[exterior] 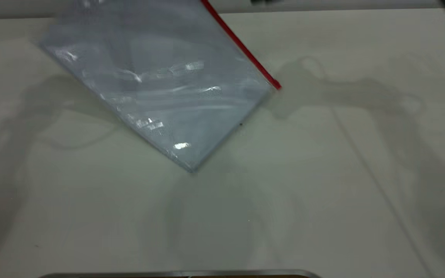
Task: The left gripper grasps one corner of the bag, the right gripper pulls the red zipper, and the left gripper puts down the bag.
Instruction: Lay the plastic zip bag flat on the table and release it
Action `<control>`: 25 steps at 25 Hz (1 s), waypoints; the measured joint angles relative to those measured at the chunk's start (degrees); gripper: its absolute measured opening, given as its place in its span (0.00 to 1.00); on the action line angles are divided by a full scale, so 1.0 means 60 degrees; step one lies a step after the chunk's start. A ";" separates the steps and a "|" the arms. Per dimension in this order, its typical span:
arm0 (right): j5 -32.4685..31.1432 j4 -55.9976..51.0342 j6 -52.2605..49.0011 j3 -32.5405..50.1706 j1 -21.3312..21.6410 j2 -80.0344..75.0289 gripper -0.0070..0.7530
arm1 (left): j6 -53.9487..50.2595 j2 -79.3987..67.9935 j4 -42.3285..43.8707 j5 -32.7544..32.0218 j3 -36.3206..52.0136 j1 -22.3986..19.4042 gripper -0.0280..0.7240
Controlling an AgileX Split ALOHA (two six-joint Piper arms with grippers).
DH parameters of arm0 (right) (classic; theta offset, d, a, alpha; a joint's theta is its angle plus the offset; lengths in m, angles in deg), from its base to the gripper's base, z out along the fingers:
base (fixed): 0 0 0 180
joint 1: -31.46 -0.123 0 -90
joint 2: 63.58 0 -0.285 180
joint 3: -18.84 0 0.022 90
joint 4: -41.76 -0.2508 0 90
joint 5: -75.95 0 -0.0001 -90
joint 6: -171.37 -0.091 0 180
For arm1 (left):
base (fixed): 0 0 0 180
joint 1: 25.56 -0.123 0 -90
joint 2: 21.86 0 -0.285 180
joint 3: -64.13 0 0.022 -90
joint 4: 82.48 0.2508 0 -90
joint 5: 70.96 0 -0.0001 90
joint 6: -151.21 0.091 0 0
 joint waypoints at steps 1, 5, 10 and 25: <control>-0.0404 0.0000 0.0000 0.0000 0.0011 0.0250 0.76 | -0.0282 -0.0241 -0.0127 0.0046 0.0000 0.0089 0.11; -0.1486 -0.0111 -0.0145 0.0000 0.0018 0.1416 0.73 | -0.1331 -0.1136 -0.0571 0.0129 0.0000 0.0432 0.11; -0.1727 0.0013 -0.1110 0.0000 0.0018 0.3033 0.66 | -0.2875 -0.1351 -0.0591 0.0292 0.0010 0.0445 0.18; -0.2191 0.6177 -0.8783 0.0019 0.0043 0.8463 0.62 | -0.5322 0.1664 -0.2234 -0.1697 0.0010 -0.1526 0.67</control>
